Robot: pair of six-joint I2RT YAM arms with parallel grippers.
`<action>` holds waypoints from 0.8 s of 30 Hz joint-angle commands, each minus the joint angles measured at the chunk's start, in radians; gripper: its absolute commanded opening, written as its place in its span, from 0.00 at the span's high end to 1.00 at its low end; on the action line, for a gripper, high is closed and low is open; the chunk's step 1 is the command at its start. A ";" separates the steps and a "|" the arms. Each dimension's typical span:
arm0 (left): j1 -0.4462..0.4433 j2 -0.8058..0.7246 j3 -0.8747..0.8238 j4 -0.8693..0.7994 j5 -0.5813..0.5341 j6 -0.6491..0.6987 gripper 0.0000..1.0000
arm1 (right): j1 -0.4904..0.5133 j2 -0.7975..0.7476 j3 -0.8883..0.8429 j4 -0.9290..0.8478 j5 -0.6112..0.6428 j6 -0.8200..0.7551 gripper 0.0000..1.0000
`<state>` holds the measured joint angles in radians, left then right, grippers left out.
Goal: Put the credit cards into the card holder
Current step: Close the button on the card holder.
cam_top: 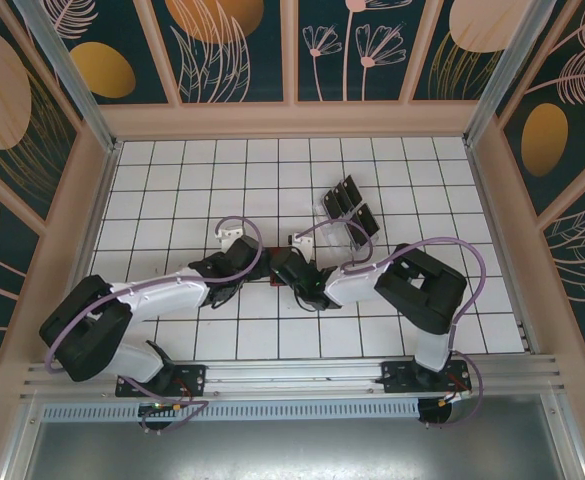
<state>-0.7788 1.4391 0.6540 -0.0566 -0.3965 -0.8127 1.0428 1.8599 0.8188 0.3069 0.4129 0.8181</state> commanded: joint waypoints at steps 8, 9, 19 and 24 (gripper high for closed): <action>0.020 0.084 0.056 0.000 0.015 0.073 0.01 | 0.009 0.010 -0.066 -0.439 -0.199 -0.090 1.00; 0.020 0.088 0.060 0.000 0.015 0.079 0.01 | 0.002 -0.005 -0.056 -0.426 -0.210 -0.109 1.00; 0.020 0.094 0.081 0.006 0.022 0.146 0.02 | -0.092 -0.164 -0.027 -0.307 -0.333 -0.180 1.00; 0.020 0.083 0.068 0.013 0.044 0.177 0.01 | -0.129 -0.242 -0.037 -0.272 -0.372 -0.169 1.00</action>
<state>-0.7647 1.5261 0.7128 -0.0555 -0.3679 -0.6765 0.9291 1.6703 0.7982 0.0803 0.0933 0.6598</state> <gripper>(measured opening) 0.985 0.046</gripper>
